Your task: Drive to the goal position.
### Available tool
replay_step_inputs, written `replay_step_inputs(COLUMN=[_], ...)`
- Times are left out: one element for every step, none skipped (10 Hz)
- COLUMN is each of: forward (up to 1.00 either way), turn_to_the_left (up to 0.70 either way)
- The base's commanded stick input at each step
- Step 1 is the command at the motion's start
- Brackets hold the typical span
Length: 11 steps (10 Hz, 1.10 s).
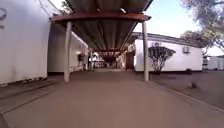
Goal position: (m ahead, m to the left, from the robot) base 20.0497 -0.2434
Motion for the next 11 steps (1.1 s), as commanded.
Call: replay_step_inputs(forward=[0.7, 0.7, 0.7, 0.7, 0.7, 0.7, 0.7, 0.7, 0.7, 0.7, 0.7], turn_to_the_left=[0.0, 0.0, 0.0, 0.0, 0.0, 0.0, 0.0, 0.0, 0.0, 0.0, 0.0])
